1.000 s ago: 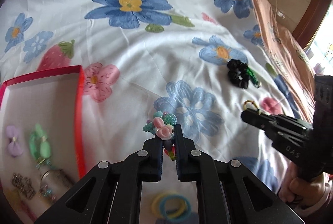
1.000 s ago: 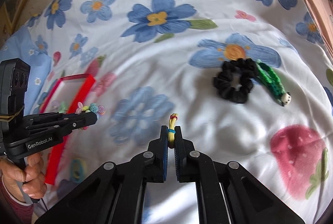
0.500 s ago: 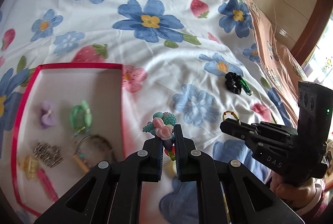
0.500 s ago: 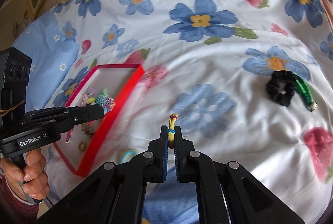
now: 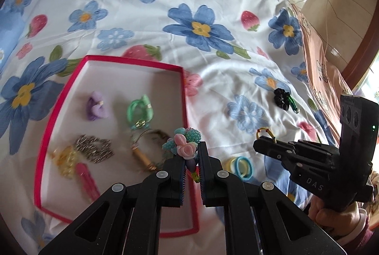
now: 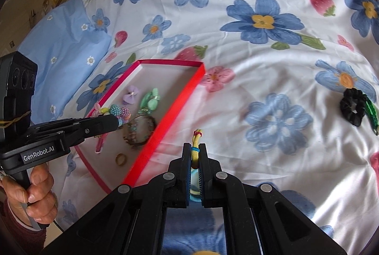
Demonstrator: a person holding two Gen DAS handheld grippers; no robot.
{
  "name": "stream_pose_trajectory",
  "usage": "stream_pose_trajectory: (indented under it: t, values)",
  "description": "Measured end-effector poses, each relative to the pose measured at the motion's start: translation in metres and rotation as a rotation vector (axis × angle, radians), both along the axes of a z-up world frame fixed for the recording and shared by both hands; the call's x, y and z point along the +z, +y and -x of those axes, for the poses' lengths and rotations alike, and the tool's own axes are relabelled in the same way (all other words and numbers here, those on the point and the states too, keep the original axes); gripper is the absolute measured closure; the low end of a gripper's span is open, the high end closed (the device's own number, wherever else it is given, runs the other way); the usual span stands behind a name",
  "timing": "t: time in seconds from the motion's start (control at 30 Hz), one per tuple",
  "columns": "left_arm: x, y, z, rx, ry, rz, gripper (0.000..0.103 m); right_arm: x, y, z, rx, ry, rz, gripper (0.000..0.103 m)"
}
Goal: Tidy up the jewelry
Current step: 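Carry the beaded bracelet and pastel hair ties into the red box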
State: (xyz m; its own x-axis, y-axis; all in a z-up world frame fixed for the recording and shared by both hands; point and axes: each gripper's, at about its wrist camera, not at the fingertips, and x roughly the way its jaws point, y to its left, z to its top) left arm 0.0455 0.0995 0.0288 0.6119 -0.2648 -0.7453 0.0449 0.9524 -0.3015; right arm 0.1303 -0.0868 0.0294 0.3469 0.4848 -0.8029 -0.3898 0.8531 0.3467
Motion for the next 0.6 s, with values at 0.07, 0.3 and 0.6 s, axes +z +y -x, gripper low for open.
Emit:
stream_pose_trajectory:
  t: [0.07, 0.3, 0.6]
  values:
    - [0.001, 0.007, 0.008, 0.015, 0.001, -0.001, 0.095, 0.001, 0.007, 0.001, 0.013, 0.0, -0.003, 0.098]
    - [0.0, 0.034, 0.027, 0.068, 0.011, 0.004, 0.095, 0.001, 0.042, 0.009, 0.085, 0.01, -0.022, 0.098]
    - [-0.007, 0.06, 0.047, 0.114, 0.036, 0.007, 0.095, 0.002, 0.087, 0.02, 0.189, 0.012, -0.034, 0.098]
